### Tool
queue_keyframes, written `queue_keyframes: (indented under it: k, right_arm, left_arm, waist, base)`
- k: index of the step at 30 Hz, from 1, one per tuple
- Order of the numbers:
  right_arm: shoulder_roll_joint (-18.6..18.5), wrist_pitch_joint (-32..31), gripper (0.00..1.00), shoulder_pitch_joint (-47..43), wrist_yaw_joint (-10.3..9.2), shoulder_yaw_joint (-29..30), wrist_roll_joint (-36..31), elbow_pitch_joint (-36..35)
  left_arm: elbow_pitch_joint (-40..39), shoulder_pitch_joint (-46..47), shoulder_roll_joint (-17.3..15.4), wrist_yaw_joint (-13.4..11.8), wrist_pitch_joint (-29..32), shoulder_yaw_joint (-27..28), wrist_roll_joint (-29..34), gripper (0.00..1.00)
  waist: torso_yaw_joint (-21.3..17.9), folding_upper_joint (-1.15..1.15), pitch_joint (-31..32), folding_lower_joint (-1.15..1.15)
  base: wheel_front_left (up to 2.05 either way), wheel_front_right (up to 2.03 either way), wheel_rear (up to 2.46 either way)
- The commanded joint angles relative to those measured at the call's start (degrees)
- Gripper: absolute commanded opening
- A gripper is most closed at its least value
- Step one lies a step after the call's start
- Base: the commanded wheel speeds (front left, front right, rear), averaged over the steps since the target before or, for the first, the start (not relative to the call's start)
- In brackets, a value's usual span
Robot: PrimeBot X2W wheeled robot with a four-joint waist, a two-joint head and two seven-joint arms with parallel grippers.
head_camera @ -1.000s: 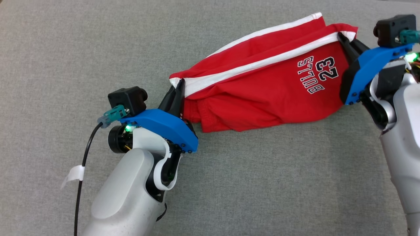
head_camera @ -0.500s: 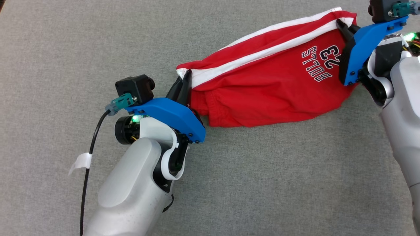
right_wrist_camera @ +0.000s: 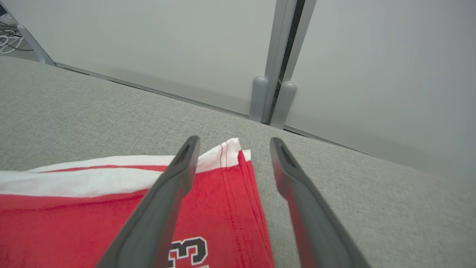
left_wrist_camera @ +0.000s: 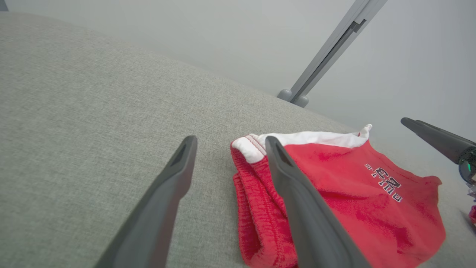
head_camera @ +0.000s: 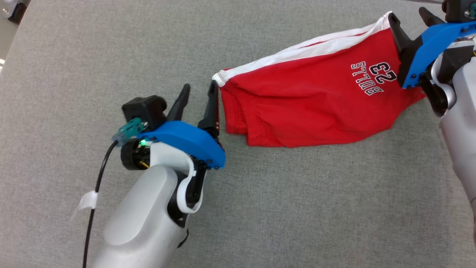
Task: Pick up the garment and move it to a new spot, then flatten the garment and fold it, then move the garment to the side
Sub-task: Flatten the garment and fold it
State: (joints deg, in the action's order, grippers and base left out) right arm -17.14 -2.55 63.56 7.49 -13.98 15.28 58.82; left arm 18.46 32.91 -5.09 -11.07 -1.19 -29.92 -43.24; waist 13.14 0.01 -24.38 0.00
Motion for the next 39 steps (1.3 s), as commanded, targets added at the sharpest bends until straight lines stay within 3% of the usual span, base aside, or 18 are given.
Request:
queue_keyframes:
  k: [1, 8, 16, 30, 31, 32, 33, 34, 39]
  right_arm:
    - [-0.7, 0.9, 1.00, 1.4, 0.00, 0.4, -0.1, 1.0]
    - [-1.3, 1.0, 1.00, 0.8, 0.00, -0.5, 1.6, 4.4]
    - [-2.4, -7.2, 1.00, -1.2, 0.01, -5.1, 5.8, 5.5]
    - [-3.7, -16.7, 1.00, -4.4, 0.08, -9.7, 10.4, 6.4]
    - [-3.7, -17.0, 0.76, -4.5, 0.08, -9.9, 10.5, 6.1]
    - [-3.5, -17.1, 0.44, -4.6, 0.08, -10.3, 10.7, 5.8]
    - [-3.5, -17.0, 0.30, -4.7, 0.08, -10.8, 11.0, 5.4]
    - [-3.7, -16.5, 0.00, -4.7, 0.08, -11.0, 11.1, 5.0]
    - [-4.2, -12.6, 0.00, -4.4, 0.00, -10.7, 11.7, 4.2]
  left_arm:
    - [-0.8, -1.1, -0.8, -0.2, -0.8, 0.6, 0.6, 1.00]
    - [-3.7, -5.0, -4.3, -0.4, -4.0, 2.5, 0.8, 1.00]
    - [-5.6, -8.7, -8.3, -3.3, -6.2, 4.8, 2.1, 1.00]
    - [-9.7, -12.4, -9.7, -5.2, -7.2, 6.0, 1.6, 1.00]
    - [-9.8, -12.5, -9.8, -5.3, -7.2, 6.1, 1.5, 1.00]
    - [-10.0, -12.6, -9.8, -5.4, -7.3, 6.1, 1.5, 1.00]
    - [-10.2, -12.6, -9.9, -5.5, -7.3, 6.1, 1.5, 1.00]
    - [-10.3, -12.5, -10.0, -5.5, -7.3, 6.2, 1.5, 1.00]
    - [-10.8, -12.1, -10.4, -5.4, -7.4, 5.7, 2.2, 1.00]
  waist:
    - [-0.1, -0.01, 0.4, 0.00]
    - [-0.8, -0.01, 2.4, 0.00]
    - [-1.2, -0.01, 2.7, 0.00]
    - [1.3, -0.01, 0.6, 0.00]
    - [1.3, -0.01, 0.6, 0.00]
    - [1.3, -0.01, 0.6, 0.00]
    - [1.3, -0.01, 0.6, 0.00]
    - [1.3, -0.01, 0.6, 0.00]
    - [0.8, -0.01, 1.2, 0.00]
  base:
    - [0.00, 0.00, 0.00]
    - [0.00, 0.00, 0.00]
    - [0.00, 0.00, 0.00]
    - [0.00, 0.00, 0.00]
    - [0.00, 0.00, 0.00]
    - [0.00, 0.00, 0.00]
    - [0.00, 0.00, 0.00]
    - [0.00, 0.00, 0.00]
    - [0.00, 0.00, 0.00]
